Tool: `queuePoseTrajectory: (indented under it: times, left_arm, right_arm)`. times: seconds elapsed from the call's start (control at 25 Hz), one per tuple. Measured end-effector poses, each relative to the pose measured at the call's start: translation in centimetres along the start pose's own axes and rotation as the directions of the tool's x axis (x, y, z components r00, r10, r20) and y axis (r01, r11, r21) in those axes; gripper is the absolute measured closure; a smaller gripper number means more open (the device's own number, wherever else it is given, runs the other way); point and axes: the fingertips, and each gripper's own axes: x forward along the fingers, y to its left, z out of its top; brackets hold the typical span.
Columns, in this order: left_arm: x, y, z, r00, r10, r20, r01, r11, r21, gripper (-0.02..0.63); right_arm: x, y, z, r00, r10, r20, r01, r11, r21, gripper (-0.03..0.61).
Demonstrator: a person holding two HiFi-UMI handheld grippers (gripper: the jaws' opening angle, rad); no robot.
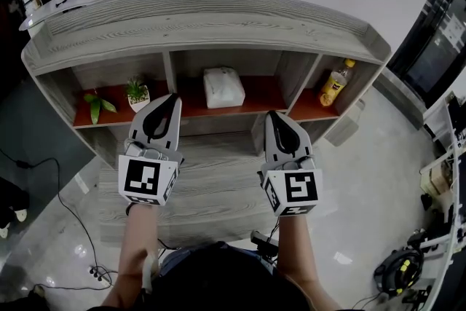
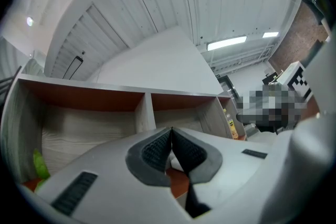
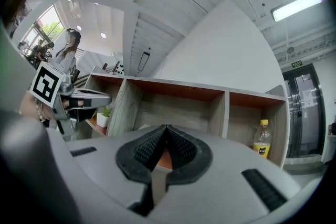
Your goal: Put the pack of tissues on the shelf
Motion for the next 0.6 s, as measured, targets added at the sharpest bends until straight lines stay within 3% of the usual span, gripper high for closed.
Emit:
queuePoseTrajectory:
  times: [0.6]
  left_arm:
    - [-0.16,0.20,0.08,1.000,0.010,0.009,-0.010,1.000,-0.002,0.601]
  right_arm:
    - [-0.24,-0.53,0.25,1.000,-0.019,0.003,0.019,1.000,0.006,0.563]
